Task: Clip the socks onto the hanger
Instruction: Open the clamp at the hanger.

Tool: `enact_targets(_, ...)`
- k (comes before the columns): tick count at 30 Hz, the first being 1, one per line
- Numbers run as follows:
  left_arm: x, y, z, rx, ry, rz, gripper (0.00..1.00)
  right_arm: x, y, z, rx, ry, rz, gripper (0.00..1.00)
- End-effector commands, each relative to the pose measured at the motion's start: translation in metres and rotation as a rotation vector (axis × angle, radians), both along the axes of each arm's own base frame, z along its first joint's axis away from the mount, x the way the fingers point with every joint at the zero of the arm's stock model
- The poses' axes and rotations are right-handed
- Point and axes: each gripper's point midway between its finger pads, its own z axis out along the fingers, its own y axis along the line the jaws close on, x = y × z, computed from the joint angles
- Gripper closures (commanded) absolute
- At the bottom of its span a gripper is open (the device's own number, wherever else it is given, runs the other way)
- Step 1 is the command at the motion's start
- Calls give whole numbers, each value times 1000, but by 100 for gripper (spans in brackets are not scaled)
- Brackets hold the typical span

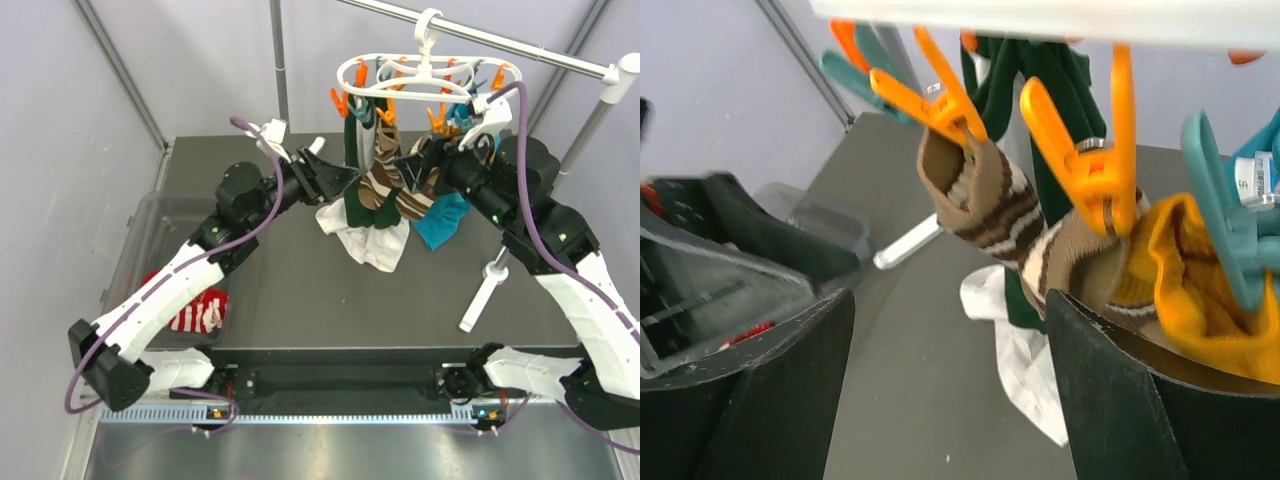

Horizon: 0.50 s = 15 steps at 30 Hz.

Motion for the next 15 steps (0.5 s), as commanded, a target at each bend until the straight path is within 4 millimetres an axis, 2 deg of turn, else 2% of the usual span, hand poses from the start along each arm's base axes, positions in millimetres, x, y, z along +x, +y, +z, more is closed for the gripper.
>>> enact_targets(1, 0, 31, 19, 112, -232, 128, 33, -16, -4, 1, -59, -48, 62, 27)
enact_targets(3, 6, 34, 24, 175, -350, 157, 45, -25, -1, 11, -38, -73, 104, 35)
enact_targets(6, 19, 27, 42, 217, -508, 181, 53, -43, 6, 29, 7, -119, 190, 47)
enact_targets(8, 34, 22, 43, 258, -573, 216, 55, -52, 10, 43, 38, -153, 234, 53)
enact_targets(10, 45, 20, 58, 259, -637, 260, 55, -61, 17, 49, 51, -170, 300, 54)
enact_targets(11, 57, 13, 49, 288, -642, 264, 55, -63, 20, 52, 58, -175, 319, 56)
enact_targets(15, 68, -10, 59, 297, -717, 200, 49, -66, 33, 53, 48, -145, 391, 57)
